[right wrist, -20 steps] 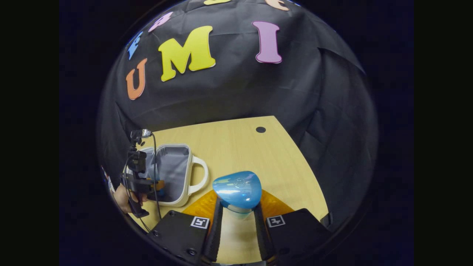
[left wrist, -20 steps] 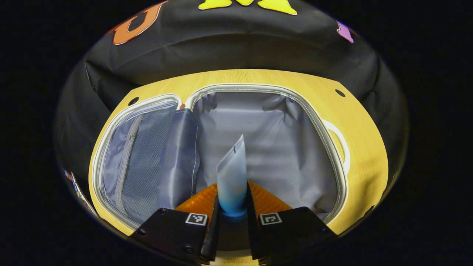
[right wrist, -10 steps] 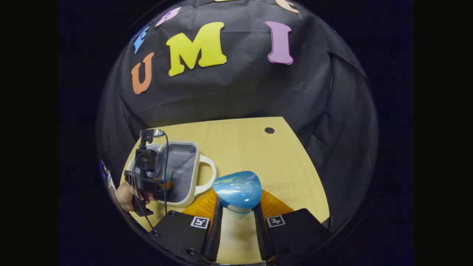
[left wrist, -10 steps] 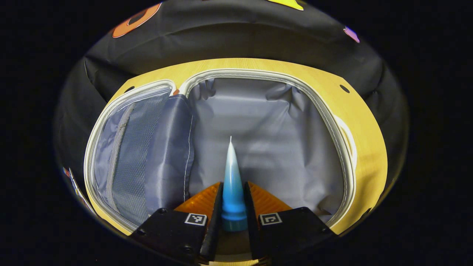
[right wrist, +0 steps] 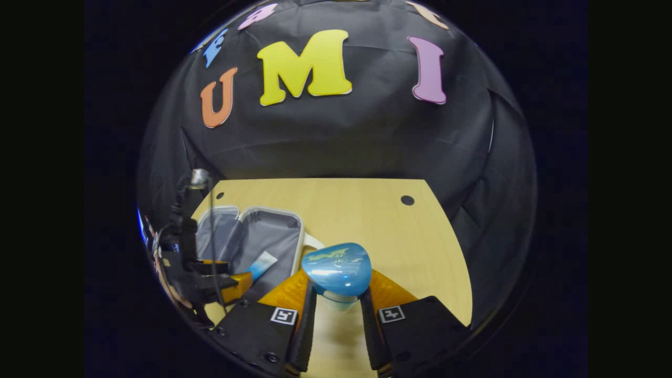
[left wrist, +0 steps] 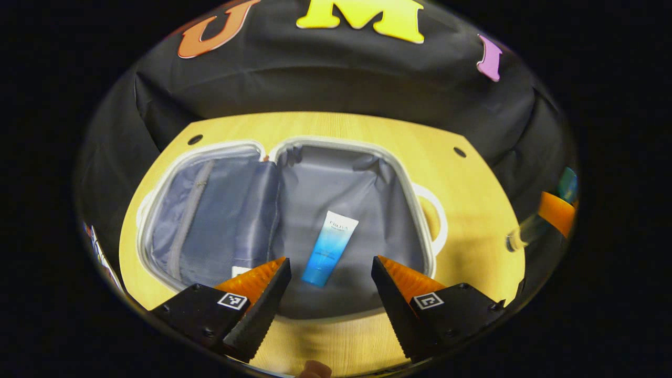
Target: First open the suitcase, pack the skin care products into it, and then close the suitcase.
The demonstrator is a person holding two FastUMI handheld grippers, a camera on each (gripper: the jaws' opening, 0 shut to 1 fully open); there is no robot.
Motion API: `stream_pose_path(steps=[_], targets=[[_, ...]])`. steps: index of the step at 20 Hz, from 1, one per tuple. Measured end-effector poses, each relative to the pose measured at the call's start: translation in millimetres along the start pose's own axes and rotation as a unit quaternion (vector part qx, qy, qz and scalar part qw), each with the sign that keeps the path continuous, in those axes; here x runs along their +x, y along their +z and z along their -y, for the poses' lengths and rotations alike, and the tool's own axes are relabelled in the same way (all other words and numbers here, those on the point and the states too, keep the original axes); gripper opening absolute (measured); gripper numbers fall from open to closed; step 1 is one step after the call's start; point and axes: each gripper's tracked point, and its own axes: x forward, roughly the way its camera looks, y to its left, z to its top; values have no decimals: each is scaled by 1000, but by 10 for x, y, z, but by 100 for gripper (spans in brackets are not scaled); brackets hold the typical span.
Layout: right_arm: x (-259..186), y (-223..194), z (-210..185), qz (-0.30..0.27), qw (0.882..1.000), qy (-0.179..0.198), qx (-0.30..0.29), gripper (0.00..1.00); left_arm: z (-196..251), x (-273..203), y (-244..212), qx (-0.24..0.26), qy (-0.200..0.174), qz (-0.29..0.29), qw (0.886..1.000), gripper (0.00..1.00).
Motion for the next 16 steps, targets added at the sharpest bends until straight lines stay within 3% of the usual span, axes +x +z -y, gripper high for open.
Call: stream_pose_path(steps=[4, 8, 12, 16], targets=[[210, 89, -500, 0, 999, 33, -16, 39, -330, -577, 186, 18, 12, 96, 995, 98], [454, -108, -1073, -30, 997, 68, -20, 39, -705, -997, 197, 20, 29, 161, 986, 98], [730, -527, -1437, -81, 993, 73, -34, 40, -1007, -1132, 114, 21, 45, 175, 983, 98], [953, -928, -1493, -143, 988, 54, -29, 36, -1251, -1235, 95, 17, 67, 185, 980, 98]])
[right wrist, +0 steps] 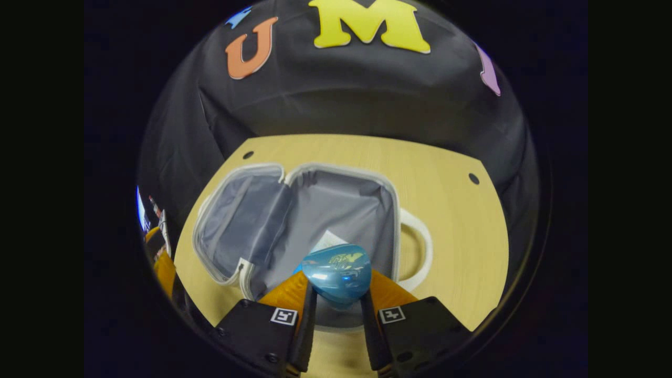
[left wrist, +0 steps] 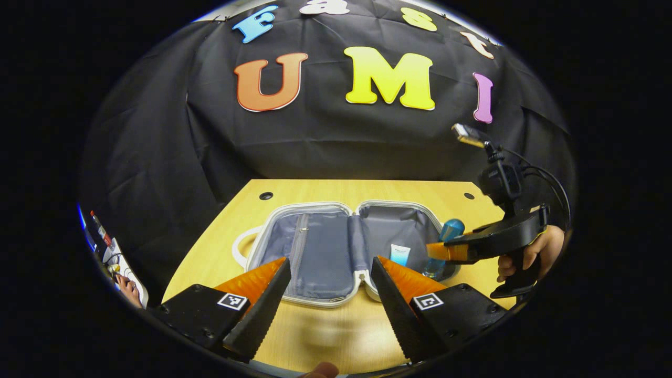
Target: First open the suitcase, pack the skin care products into it, and then close the suitcase.
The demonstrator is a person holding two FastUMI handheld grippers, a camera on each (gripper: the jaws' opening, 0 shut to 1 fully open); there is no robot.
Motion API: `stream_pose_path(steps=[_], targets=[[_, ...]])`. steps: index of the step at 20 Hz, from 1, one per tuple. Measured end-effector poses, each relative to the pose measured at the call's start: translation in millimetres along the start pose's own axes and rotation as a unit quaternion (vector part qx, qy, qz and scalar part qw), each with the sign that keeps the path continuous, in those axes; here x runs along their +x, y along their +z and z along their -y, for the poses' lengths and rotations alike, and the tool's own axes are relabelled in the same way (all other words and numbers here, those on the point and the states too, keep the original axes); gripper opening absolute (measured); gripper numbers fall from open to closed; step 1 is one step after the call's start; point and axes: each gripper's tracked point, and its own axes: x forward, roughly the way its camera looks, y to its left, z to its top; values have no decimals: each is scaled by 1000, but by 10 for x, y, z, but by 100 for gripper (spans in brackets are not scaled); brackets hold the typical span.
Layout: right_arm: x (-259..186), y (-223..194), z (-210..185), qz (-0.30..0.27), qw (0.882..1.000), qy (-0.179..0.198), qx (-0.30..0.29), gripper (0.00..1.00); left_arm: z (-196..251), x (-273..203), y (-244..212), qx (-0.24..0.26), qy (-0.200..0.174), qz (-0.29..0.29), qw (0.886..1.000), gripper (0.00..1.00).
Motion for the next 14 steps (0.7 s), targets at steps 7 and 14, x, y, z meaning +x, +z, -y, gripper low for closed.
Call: stream_pose_path(steps=[7, 14], targets=[[252, 101, 93, -28, 999, -20, 34, 39, -153, -58, 120, 3, 8, 27, 1000, 98], [759, -1, 177, -61, 994, -61, 70, 40, -336, -22, 161, -6, 17, 29, 999, 98]])
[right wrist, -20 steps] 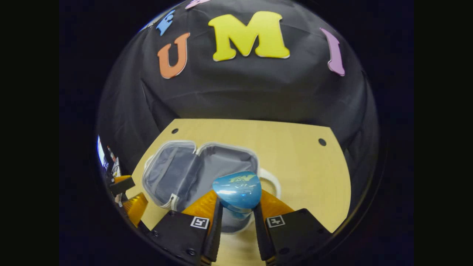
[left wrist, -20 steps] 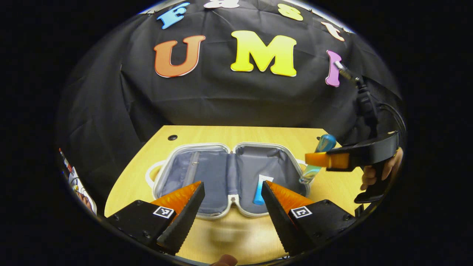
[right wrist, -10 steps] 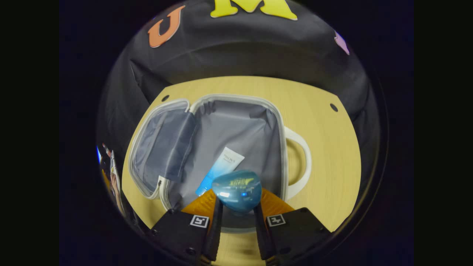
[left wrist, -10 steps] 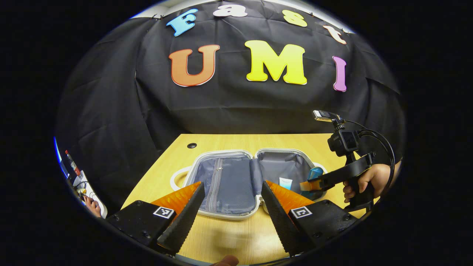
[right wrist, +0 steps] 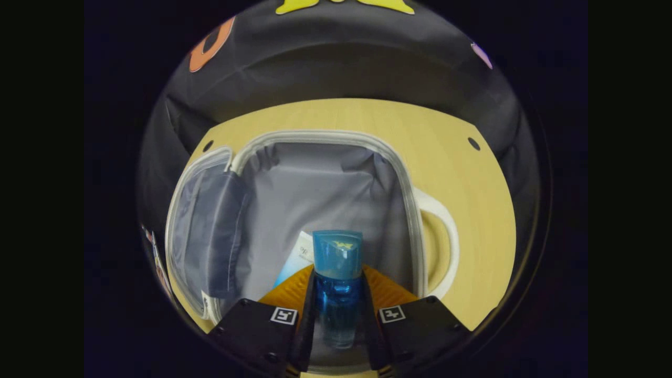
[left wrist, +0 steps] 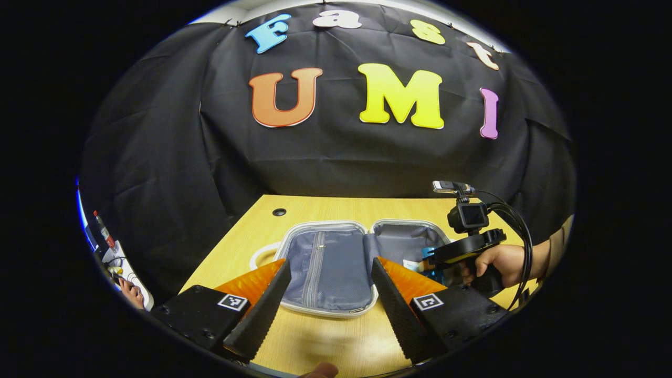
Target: First open the suitcase, pack the skin care products into it, and then close the suitcase.
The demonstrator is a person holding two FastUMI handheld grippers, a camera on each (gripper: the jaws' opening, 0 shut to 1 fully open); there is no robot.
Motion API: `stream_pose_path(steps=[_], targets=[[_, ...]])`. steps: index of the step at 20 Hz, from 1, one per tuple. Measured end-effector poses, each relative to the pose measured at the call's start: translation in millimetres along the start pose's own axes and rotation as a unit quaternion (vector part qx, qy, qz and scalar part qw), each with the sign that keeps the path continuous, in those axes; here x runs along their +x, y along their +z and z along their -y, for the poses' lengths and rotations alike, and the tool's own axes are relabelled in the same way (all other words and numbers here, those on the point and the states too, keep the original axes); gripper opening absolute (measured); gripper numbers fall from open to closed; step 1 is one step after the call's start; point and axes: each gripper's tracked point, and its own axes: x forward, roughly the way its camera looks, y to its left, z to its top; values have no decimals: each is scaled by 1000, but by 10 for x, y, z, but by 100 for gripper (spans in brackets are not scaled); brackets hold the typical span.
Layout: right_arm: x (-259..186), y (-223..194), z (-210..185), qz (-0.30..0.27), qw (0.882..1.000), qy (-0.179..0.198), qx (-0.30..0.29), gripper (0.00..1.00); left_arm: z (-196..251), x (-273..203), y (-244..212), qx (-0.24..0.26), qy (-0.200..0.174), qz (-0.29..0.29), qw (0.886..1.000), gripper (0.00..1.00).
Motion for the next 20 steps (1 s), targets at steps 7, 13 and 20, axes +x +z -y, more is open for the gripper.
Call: stream_pose_path(steps=[7, 13, 20], targets=[[0, 5, -74, 1, 1000, 12, -2, 43, -411, 124, -243, -34, 21, -23, 999, 98], [-579, 298, -243, 74, 995, 48, -51, 81, -1055, 385, -395, -94, 46, -39, 994, 98], [-1905, 552, -140, 207, 964, 94, -135, 81, -1660, 952, -804, -206, 42, -79, 974, 99]])
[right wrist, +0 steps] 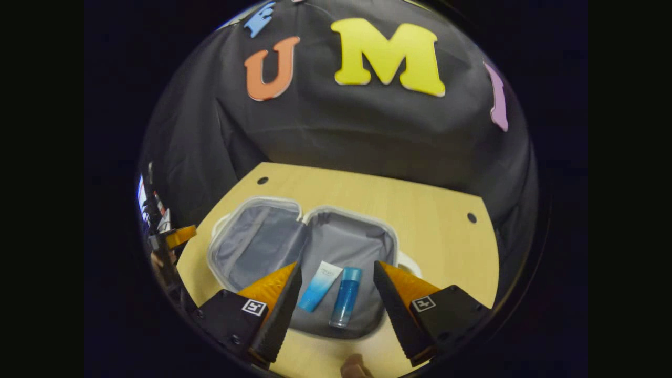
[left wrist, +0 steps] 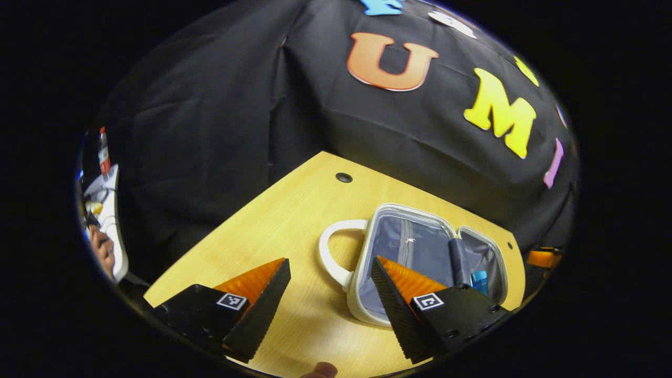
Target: First open the suitcase, pack the skin care products into it, and then close the suitcase.
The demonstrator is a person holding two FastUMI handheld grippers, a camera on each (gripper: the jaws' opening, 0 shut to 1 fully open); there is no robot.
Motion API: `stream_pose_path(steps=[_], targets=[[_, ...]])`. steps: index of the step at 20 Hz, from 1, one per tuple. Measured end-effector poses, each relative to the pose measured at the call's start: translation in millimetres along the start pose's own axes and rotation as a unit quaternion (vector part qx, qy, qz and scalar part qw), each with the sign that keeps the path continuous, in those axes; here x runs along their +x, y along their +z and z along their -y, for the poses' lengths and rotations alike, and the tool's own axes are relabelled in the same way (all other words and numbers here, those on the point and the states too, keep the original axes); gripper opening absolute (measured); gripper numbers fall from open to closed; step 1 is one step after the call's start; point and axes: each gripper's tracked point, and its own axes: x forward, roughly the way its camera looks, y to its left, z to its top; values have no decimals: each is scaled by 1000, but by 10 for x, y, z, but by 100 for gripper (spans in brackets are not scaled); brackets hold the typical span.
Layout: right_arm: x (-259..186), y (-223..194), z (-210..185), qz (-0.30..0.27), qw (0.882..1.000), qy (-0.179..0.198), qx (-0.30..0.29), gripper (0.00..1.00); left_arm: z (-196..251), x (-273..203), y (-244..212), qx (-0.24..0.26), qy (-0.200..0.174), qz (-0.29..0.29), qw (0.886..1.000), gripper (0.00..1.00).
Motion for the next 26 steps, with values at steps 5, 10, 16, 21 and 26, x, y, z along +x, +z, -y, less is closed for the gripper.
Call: stream_pose_path(steps=[5, 10, 16, 21, 26], targets=[[-713, 124, 309, 56, 998, -32, -21, 81, -51, 536, -208, -110, -35, -47, 992, 99], [-970, 99, 591, 69, 995, -66, 6, 80, -152, 863, -238, -167, -36, -61, 983, 94], [-1162, 106, 954, 75, 989, -117, 49, 80, -159, 1051, -281, -174, -39, -79, 981, 60], [-1217, 79, 1026, 77, 988, -123, 56, 80, -18, 1140, -230, -227, -88, -82, 966, 21], [-1383, 148, 1168, 96, 985, -130, 60, 80, 63, 998, -70, -267, -128, -67, 953, 9]])
